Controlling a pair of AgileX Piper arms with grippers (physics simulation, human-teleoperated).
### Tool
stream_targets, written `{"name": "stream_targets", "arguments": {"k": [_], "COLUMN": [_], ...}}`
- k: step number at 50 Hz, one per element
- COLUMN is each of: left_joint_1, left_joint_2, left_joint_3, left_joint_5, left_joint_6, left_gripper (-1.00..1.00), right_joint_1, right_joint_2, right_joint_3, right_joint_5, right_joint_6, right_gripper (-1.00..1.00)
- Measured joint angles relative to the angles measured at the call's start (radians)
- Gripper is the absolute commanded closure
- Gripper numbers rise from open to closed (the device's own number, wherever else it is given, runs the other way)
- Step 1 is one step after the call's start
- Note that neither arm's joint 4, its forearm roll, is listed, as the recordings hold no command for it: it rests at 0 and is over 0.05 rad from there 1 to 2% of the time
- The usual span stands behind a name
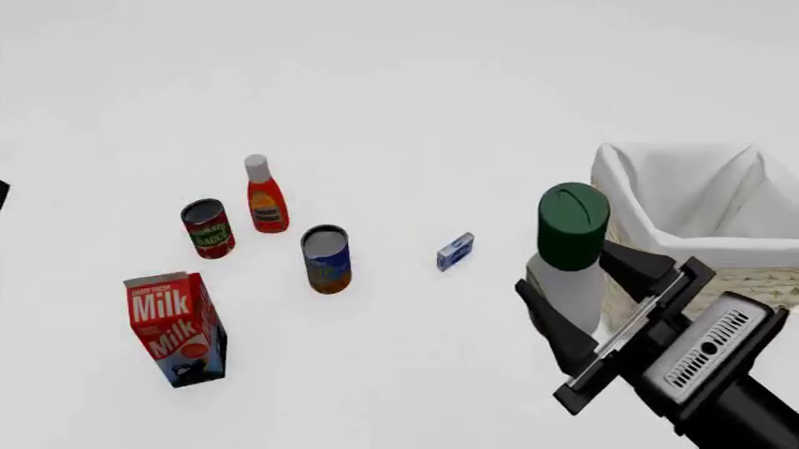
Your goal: Pick the salad dressing and place it in the basket.
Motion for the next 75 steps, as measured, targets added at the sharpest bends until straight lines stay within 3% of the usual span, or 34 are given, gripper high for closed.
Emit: {"name": "stream_targets", "arguments": {"k": [14, 29, 56, 75], "left_joint_1": [0.235, 0.347, 0.349, 0.335], "left_joint_2": [-0.221, -0.294, -0.314, -0.315], "left_joint_3": [0.320, 0.541, 0.616, 0.620], "left_joint_5": [-0.037, -0.127, -0.107, -0.090], "left_joint_6": [-0.032, -0.036, -0.030, -0.022], "left_gripper": [-1.00, -1.00, -1.00, -1.00], "right_joint_1": [-0.049, -0.190, -0.473, -0.698], "right_joint_2": [-0.096, -0.134, 0.039, 0.273], "right_joint_3": [-0.054, -0.157, -0.315, -0.431], "right_joint_5": [0.085, 0.140, 0.090, 0.028], "right_joint_6": [0.013, 0.045, 0.056, 0.113], "right_gripper": [1.00, 1.00, 1.00, 1.00]}}
